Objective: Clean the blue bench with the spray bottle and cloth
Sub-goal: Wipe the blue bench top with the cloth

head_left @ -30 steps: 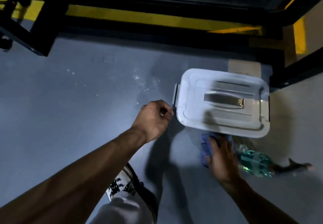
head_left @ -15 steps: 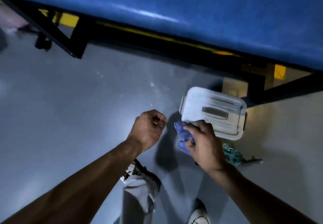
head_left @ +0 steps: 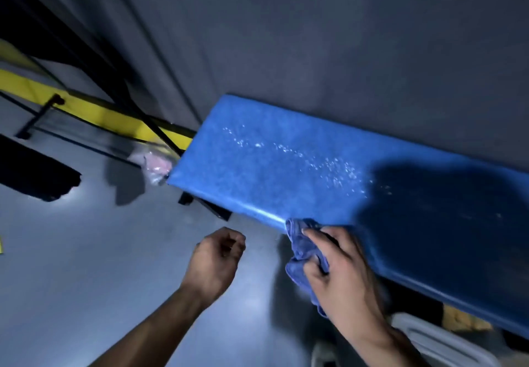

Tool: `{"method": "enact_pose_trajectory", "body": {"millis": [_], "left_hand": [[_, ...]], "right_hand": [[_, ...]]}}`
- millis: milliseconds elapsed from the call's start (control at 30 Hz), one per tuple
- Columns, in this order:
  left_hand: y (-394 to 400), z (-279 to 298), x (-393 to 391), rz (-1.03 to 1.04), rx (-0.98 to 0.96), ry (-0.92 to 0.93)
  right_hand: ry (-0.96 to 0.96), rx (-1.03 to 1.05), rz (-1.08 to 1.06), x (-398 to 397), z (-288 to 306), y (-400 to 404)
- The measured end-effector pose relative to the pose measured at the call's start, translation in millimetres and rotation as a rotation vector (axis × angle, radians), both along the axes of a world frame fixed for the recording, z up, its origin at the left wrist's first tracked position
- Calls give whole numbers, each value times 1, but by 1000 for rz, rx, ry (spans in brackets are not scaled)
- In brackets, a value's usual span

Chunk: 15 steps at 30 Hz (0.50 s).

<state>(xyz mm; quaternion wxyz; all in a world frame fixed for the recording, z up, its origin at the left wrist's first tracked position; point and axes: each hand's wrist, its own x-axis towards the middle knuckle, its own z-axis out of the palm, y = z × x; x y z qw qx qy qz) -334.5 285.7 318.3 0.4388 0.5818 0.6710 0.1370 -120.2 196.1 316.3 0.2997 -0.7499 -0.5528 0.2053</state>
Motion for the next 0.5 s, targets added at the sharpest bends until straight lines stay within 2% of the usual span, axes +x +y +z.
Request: {"method": "enact_pose_trajectory", "body": {"millis": [200,300,400,500], "left_hand": [[124,-14,-33,63,76,81],[172,-32,-46,59,120,163],[209,-51,-55,59,182,231],[235,-79,-73,-43,237,311]], "right_hand": [[11,61,96,-37,-3,147],[-56,85,198,-58,-18,207],[-115,11,279,-81,-35,249],[-232,-86,383,-102,-58,271]]}}
